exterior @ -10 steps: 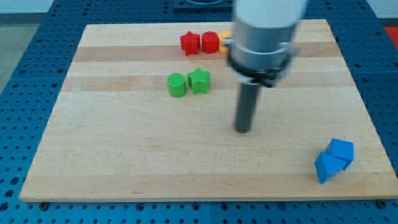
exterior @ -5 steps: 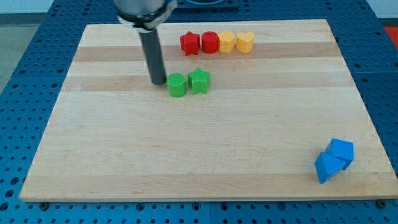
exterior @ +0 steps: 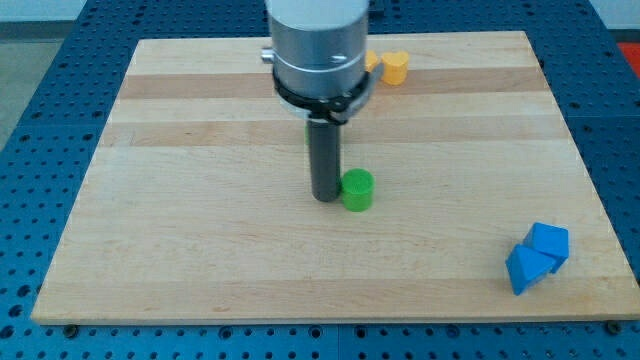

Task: Put the green circle at the top of cube

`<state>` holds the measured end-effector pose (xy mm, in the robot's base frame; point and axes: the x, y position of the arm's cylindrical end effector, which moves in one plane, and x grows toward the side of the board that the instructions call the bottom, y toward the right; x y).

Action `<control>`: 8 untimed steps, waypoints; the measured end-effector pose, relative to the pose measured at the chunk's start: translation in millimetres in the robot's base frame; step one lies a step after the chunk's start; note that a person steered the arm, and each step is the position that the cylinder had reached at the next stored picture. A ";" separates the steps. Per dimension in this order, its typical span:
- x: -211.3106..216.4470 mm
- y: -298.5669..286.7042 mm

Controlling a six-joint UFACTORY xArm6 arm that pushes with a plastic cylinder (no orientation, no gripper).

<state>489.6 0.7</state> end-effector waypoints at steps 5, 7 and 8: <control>-9.3 141.1; 0.2 177.1; 9.6 188.5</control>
<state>499.1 189.2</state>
